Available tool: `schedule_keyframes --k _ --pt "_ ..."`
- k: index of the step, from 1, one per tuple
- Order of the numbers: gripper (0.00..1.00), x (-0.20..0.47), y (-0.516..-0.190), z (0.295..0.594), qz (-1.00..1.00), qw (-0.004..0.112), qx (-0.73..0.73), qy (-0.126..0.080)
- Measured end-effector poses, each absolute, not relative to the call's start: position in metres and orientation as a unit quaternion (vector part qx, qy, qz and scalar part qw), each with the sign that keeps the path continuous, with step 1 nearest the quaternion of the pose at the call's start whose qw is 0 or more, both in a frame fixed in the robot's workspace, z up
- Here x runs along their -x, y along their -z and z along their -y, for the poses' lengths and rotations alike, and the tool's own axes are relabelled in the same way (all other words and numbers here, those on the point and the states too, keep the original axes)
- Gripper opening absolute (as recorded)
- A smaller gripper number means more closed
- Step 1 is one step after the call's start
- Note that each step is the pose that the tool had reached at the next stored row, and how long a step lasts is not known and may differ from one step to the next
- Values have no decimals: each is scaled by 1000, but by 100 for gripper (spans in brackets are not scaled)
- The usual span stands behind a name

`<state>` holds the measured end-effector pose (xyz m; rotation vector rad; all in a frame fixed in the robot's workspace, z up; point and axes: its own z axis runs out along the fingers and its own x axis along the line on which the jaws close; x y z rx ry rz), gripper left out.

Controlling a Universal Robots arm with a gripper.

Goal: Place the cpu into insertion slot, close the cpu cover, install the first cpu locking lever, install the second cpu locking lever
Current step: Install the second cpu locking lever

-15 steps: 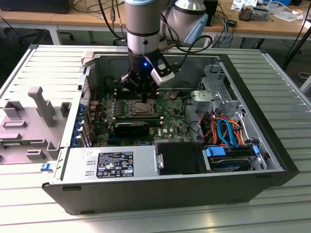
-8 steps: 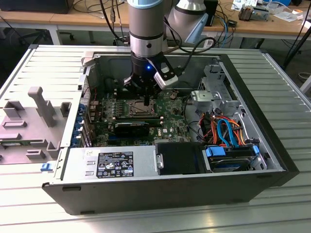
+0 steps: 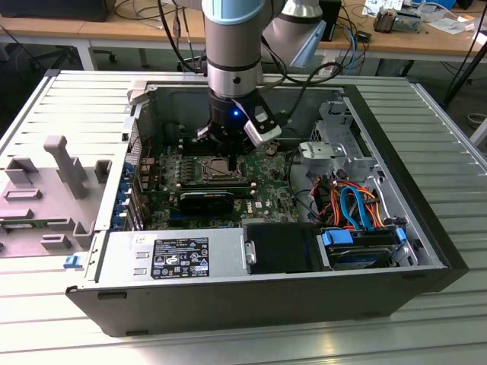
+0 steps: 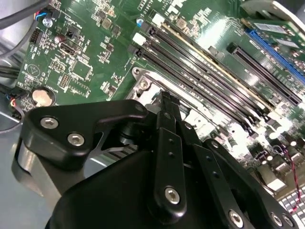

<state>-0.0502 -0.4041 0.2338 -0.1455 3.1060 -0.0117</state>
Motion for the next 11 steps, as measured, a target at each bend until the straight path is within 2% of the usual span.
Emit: schedule_keyframes --k 11 --pt "11 43 -218 412 -998 15 57 4"
